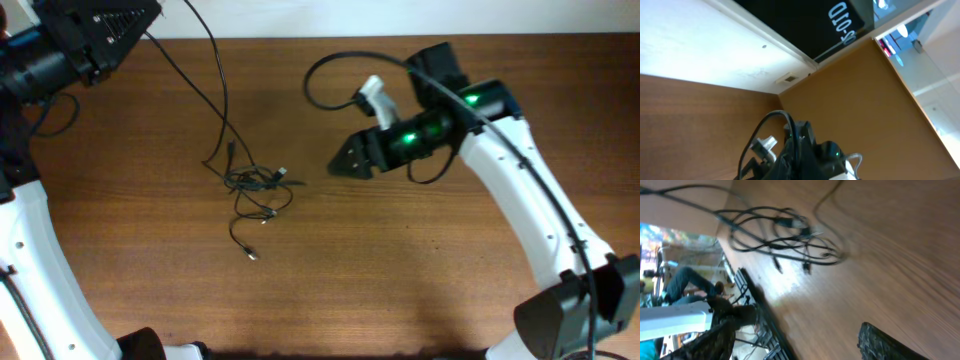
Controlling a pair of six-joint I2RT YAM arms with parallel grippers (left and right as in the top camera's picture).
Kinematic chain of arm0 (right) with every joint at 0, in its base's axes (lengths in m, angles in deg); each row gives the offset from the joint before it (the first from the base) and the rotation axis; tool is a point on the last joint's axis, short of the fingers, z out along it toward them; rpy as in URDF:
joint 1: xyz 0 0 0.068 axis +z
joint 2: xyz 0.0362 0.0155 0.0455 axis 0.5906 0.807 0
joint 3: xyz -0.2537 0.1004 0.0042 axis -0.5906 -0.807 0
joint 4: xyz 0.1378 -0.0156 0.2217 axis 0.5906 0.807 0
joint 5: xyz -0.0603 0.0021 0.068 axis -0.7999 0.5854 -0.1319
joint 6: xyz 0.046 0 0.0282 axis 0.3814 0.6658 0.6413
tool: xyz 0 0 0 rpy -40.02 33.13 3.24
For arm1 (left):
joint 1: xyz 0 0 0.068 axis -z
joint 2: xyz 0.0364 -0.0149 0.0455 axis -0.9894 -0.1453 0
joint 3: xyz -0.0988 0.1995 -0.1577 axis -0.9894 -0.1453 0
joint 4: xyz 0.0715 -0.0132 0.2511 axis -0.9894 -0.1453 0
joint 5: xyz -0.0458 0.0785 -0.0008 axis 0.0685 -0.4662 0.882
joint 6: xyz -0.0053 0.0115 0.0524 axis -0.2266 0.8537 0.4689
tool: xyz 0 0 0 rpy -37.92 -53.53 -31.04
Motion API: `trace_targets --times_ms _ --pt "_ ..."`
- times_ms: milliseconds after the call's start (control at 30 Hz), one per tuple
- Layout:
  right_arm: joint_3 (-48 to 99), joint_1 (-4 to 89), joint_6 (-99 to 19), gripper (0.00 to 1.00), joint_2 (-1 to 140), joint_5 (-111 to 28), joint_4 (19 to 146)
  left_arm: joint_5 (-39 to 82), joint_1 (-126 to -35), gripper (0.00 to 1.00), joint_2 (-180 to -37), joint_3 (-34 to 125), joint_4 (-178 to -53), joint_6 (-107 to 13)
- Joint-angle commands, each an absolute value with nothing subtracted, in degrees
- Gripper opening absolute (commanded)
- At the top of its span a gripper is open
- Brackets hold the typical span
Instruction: Untangle cables
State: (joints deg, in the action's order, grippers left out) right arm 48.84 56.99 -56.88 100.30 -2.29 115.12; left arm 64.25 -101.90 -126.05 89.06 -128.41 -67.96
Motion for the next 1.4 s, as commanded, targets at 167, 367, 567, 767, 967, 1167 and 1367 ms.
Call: trace_targets --times_ms 167,367,567,767,967,1167,1367 --pt "48.63 67.46 -54.15 0.8 107.82 1.34 103.18 61.69 -101.61 0.0 -125.7 89.39 -128.65 -68.2" --pt "48.63 72.21 -53.12 0.66 109.22 -2.53 91.19 61.91 -101.61 0.0 -125.7 89.39 -128.67 -68.18" --pt "48.63 73.78 -49.45 0.56 109.67 -7.58 88.54 61.91 -101.61 0.0 -125.7 89.39 -128.67 -68.18" --pt "48.63 74.11 -46.63 0.55 110.37 -9.15 84.45 61.91 -101.61 0.0 -125.7 89.39 -128.67 -68.18" --pt "48.63 74.74 -46.65 0.55 111.44 -9.9 84.8 61.89 -101.61 0.0 -125.81 89.39 -128.67 -68.16" --pt "48.63 75.18 -46.61 0.46 112.95 -11.12 81.63 61.91 -101.61 0.0 -125.81 89.39 -128.67 -68.16" --pt "48.63 75.13 -45.36 0.04 112.95 -13.55 80.06 61.89 -101.63 0.0 -125.81 89.39 -128.67 -68.16"
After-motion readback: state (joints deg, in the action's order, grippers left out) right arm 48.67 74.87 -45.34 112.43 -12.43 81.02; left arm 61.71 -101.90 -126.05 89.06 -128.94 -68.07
